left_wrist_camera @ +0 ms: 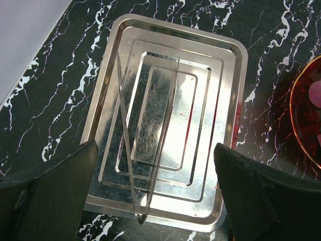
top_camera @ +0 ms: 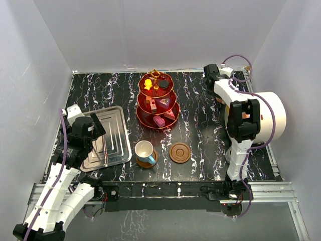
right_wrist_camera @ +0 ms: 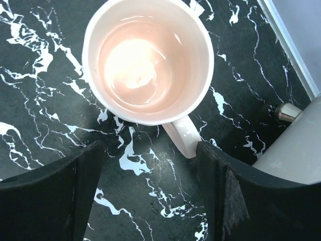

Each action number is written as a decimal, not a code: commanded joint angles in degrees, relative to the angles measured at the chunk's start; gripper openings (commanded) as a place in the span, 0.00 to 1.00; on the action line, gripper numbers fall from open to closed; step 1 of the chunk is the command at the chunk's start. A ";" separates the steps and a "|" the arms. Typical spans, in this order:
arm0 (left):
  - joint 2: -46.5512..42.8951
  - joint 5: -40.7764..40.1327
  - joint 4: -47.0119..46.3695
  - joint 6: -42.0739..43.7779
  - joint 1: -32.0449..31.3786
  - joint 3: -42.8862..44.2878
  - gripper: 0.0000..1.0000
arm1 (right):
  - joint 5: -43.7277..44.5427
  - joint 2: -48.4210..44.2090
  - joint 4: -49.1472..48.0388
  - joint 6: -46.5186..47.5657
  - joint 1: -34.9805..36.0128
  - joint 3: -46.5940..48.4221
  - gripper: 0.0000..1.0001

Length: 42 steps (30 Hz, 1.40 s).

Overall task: Serve the afternoon tea
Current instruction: Pick up the cup at the center of the board.

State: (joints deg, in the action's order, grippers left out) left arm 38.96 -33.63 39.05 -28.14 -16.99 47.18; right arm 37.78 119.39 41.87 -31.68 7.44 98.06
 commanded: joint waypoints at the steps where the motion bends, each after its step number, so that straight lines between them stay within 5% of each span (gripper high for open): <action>1: -0.05 -0.68 0.02 0.26 -0.06 0.78 0.99 | -4.82 -4.14 -7.89 7.44 -0.15 1.14 0.72; 15: 0.24 -0.68 -0.06 0.41 -0.06 0.68 0.99 | -8.75 6.69 -3.42 14.68 -0.35 20.05 0.66; 27: 0.15 -1.08 0.07 0.24 -0.13 0.75 0.99 | -16.07 13.83 -0.63 12.54 -3.22 22.44 0.55; 42: -0.42 -1.18 0.36 0.02 -0.13 0.84 0.99 | -20.50 7.38 -2.70 12.26 -3.22 12.40 0.11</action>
State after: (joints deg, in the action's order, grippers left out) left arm 39.20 -33.63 39.05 -28.14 -16.99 47.18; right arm 19.64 130.17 38.41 -18.31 3.88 113.51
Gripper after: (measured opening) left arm 0.986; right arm 0.167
